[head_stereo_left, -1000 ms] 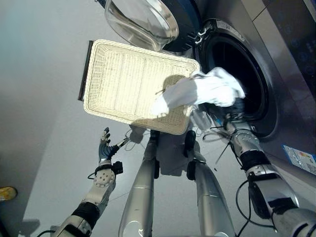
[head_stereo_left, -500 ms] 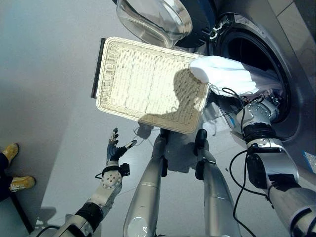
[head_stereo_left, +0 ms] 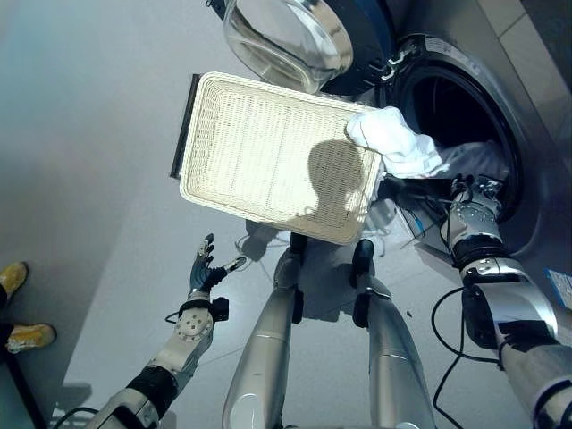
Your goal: Put the clothes into the washing machine.
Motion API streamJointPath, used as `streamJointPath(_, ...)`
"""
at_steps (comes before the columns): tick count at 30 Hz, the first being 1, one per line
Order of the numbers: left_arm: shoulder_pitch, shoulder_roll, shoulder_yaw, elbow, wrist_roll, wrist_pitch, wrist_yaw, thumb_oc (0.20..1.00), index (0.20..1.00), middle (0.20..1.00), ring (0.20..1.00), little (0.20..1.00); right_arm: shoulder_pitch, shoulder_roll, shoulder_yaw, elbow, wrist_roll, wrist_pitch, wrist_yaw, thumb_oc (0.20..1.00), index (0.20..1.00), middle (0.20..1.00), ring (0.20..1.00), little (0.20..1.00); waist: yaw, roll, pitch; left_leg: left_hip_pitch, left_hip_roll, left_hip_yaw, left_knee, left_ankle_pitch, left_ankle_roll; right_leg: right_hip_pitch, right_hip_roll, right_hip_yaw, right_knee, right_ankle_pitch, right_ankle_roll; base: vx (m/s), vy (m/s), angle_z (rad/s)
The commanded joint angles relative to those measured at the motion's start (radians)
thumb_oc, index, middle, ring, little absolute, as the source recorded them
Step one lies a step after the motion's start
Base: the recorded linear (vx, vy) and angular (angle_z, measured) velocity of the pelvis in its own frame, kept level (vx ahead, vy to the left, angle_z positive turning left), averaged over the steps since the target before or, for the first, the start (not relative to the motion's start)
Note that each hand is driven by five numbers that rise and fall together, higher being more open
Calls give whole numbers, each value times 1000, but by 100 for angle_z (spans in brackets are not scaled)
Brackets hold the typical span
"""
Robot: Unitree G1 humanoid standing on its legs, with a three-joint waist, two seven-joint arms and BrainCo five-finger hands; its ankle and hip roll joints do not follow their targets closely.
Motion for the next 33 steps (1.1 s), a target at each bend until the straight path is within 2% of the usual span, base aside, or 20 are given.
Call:
streamJointPath(1, 4, -34, 22, 19, 26, -51, -11, 1000, 1000, 1000, 1000, 1000, -39, -213, 41, -154, -856, -147, -342, 1000, 1000, 1000, 1000, 1000, 1, 68, -13, -14, -76, 7, 48, -62, 37, 13, 58, -63, -12, 34, 8, -14, 66, -7)
streamJointPath(4, 19, -41, 24, 24, 29, -67, -20, 1000, 1000, 1000, 1000, 1000, -74, -233, 50, -179, -794, -209, -352, 1000, 1000, 1000, 1000, 1000, 3, 78, -13, -16, -74, 12, 49, -66, 33, 6, 55, -62, -4, 26, 9, -15, 85, 1)
streamJointPath(5, 31, -40, 29, 25, 16, -76, -29, 1000, 1000, 1000, 1000, 1000, -62, -218, 6, -199, -647, -327, -246, 1000, 1000, 1000, 1000, 1000, 0, 83, -13, -12, -74, 15, 45, -69, 31, 7, 54, -60, -6, 21, 11, -12, 118, 2)
streamJointPath(6, 33, -41, 31, 24, 13, -74, -32, 1000, 1000, 1000, 1000, 1000, -50, -203, -23, -214, -591, -366, -191, 1000, 1000, 1000, 1000, 1000, -2, 85, -13, -10, -75, 16, 41, -70, 30, 9, 53, -59, -9, 21, 13, -11, 105, 5)
streamJointPath(9, 29, -46, 26, 22, 7, -67, -29, 1000, 1000, 1000, 1000, 1000, -27, -164, -68, -248, -463, -401, -43, 1000, 1000, 1000, 1000, 1000, -6, 88, -13, -4, -77, 19, 32, -69, 31, 11, 51, -57, -17, 23, 16, -6, 45, 0)
streamJointPath(10, 24, -50, 24, 22, 5, -63, -31, 1000, 1000, 1000, 1000, 1000, -18, -145, -84, -262, -404, -378, 40, 1000, 1000, 1000, 1000, 1000, -7, 90, -13, 0, -78, 21, 28, -68, 31, 12, 49, -55, -20, 26, 18, -11, 59, -5)
streamJointPath(13, 17, -61, 26, 34, 7, -67, -37, 1000, 1000, 1000, 1000, 1000, -12, -128, -91, -261, -386, -325, 67, 1000, 1000, 1000, 1000, 1000, -11, 92, -13, 4, -81, 26, 20, -66, 33, 12, 49, -52, -28, 33, 19, -13, 55, -5)
streamJointPath(14, 14, -67, 29, 42, 8, -73, -38, 1000, 1000, 1000, 1000, 1000, -1, -121, -89, -255, -374, -272, 85, 1000, 1000, 1000, 1000, 1000, -15, 92, -13, 7, -80, 30, 14, -64, 33, 12, 48, -50, -35, 39, 21, -17, 59, -4)
streamJointPath(17, 10, -76, 38, 68, 13, -91, -47, 1000, 1000, 1000, 1000, 1000, 55, -96, -93, -159, -190, -43, 272, 1000, 1000, 1000, 1000, 1000, -22, 82, -13, 14, -78, 39, -1, -58, 36, 17, 48, -45, -57, 59, 24, -13, 37, -3)
streamJointPath(19, 9, -76, 39, 68, 15, -90, -46, 1000, 1000, 1000, 1000, 1000, 62, -91, -93, -145, -181, -25, 295, 1000, 1000, 1000, 1000, 1000, -22, 81, -13, 14, -78, 39, -3, -57, 37, 17, 48, -45, -59, 62, 24, -6, 0, -2)
streamJointPath(20, 3, -72, 41, 65, 15, -83, -45, 1000, 1000, 1000, 1000, 1000, 86, -77, -88, -111, -208, 37, 327, 1000, 1000, 1000, 1000, 1000, -23, 77, -13, 14, -78, 40, -6, -56, 40, 15, 50, -45, -62, 67, 26, -23, -1, -7)
streamJointPath(21, -6, -70, 42, 59, 16, -70, -40, 1000, 1000, 1000, 1000, 1000, 114, -63, -66, -87, -294, 48, 341, 1000, 1000, 1000, 1000, 1000, -24, 73, -13, 12, -77, 43, -11, -53, 43, 13, 51, -44, -66, 76, 26, -20, -2, -5)
streamJointPath(22, -6, -70, 42, 59, 16, -70, -40, 1000, 1000, 1000, 1000, 1000, 114, -63, -66, -87, -294, 48, 341, 1000, 1000, 1000, 1000, 1000, -24, 73, -13, 12, -77, 43, -11, -53, 43, 13, 51, -44, -66, 76, 26, -27, 3, -3)
streamJointPath(24, -13, -68, 52, 49, 22, -54, -40, 1000, 1000, 1000, 1000, 1000, 154, -51, -8, -91, -582, 10, 241, 1000, 1000, 1000, 1000, 1000, -27, 68, -13, 6, -75, 46, -13, -49, 48, 4, 53, -43, -68, 85, 28, 0, 0, 0)
streamJointPath(25, -13, -68, 52, 49, 22, -54, -40, 1000, 1000, 1000, 1000, 1000, 154, -51, -8, -91, -582, 10, 241, 1000, 1000, 1000, 1000, 1000, -27, 68, -13, 6, -75, 46, -13, -49, 48, 4, 53, -43, -68, 85, 28, 0, 0, 0)
streamJointPath(26, -13, -68, 55, 46, 26, -51, -40, 1000, 1000, 1000, 1000, 1000, 162, -53, 17, -105, -671, -3, 193, 1000, 1000, 1000, 1000, 1000, -28, 67, -13, 4, -74, 48, -14, -47, 48, 2, 54, -42, -68, 88, 28, -41, 42, -4)
streamJointPath(27, -8, -67, 69, 31, 31, -42, -38, 1000, 1000, 1000, 1000, 1000, 183, -75, 108, -191, -1069, 15, -25, 1000, 1000, 1000, 1000, 1000, -34, 62, -13, -7, -72, 52, -14, -44, 50, -10, 56, -39, -70, 96, 32, -41, 42, -4)
streamJointPath(28, -8, -67, 69, 31, 31, -42, -38, 1000, 1000, 1000, 1000, 1000, 183, -75, 108, -191, -1069, 15, -25, 1000, 1000, 1000, 1000, 1000, -34, 62, -13, -7, -72, 52, -14, -44, 50, -10, 56, -39, -70, 96, 32, -48, 56, -3)
streamJointPath(30, 4, -63, 79, 20, 32, -47, -36, 1000, 1000, 1000, 1000, 1000, 183, -120, 204, -309, -1386, 111, -214, 1000, 1000, 1000, 1000, 1000, -38, 56, -13, -19, -71, 56, -14, -42, 50, -24, 58, -38, -70, 100, 36, -35, 45, 2)
streamJointPath(33, 17, -60, 85, 19, 30, -57, -38, 1000, 1000, 1000, 1000, 1000, 177, -155, 255, -380, -1495, 182, -283, 1000, 1000, 1000, 1000, 1000, -39, 53, -13, -22, -70, 57, -16, -41, 50, -27, 60, -37, -69, 99, 38, -16, 24, 0)
